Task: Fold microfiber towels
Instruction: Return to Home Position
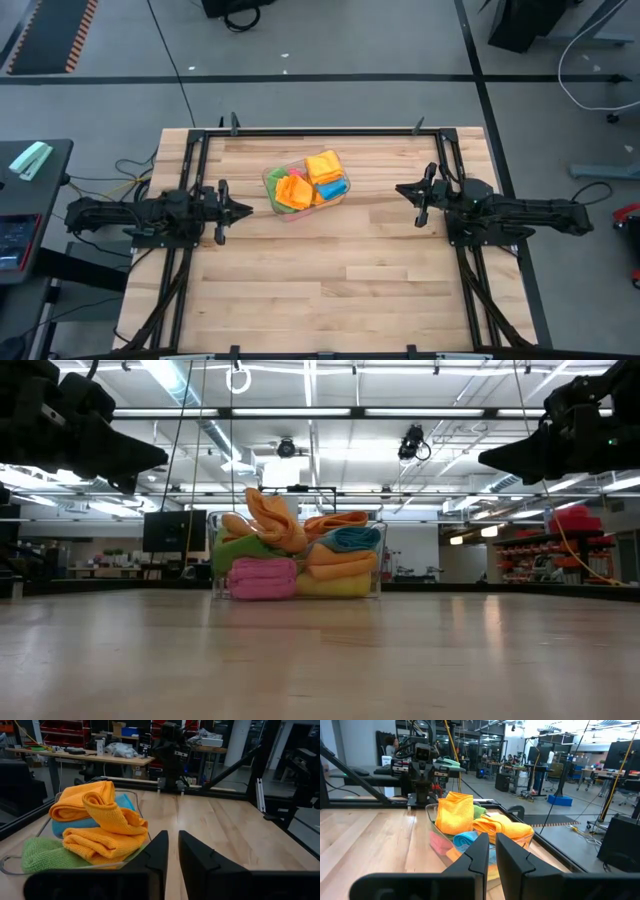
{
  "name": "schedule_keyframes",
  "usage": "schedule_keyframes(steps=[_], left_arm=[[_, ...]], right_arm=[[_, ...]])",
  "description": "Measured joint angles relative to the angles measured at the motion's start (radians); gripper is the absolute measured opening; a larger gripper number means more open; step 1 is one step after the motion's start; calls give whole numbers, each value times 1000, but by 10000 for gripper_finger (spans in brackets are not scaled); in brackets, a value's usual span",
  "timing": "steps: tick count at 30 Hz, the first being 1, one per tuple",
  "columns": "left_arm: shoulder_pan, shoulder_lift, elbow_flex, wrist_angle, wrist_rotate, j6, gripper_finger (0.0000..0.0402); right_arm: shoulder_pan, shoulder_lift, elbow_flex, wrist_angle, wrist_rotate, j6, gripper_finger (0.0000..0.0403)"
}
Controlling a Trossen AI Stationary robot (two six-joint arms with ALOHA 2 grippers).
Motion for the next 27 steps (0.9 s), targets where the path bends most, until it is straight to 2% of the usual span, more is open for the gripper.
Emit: schedule_keyframes(steps=[27], left_arm=[[0, 0, 0, 0, 0, 0, 60]], right_arm=[[0, 0, 0, 0, 0, 0, 42]])
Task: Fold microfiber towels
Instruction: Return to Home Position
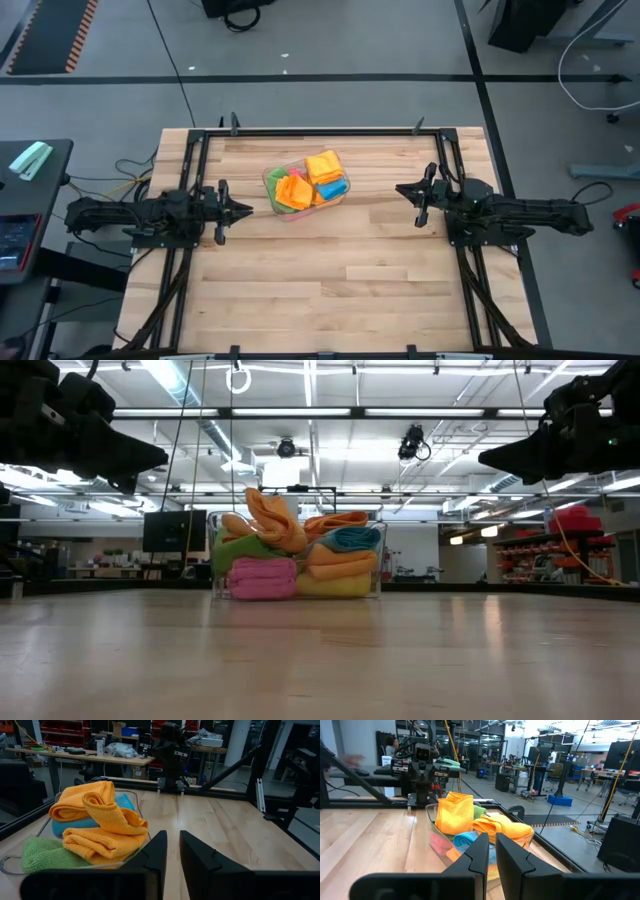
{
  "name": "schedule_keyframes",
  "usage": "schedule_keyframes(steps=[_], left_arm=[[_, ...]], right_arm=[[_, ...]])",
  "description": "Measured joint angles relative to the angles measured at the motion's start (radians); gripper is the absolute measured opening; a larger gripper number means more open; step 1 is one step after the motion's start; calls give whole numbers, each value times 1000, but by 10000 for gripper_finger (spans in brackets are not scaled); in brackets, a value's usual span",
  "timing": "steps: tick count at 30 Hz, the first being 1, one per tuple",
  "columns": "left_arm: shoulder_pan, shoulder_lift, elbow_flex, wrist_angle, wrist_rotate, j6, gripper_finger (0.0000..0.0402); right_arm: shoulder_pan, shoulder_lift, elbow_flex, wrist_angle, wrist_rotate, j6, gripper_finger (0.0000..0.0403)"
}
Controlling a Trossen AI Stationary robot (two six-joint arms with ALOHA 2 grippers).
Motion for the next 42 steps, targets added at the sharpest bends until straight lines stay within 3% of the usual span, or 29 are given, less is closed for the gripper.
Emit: schedule_keyframes(steps=[42], left_arm=[[0, 0, 0, 0, 0, 0, 53]], right_arm=[[0, 0, 0, 0, 0, 0, 42]])
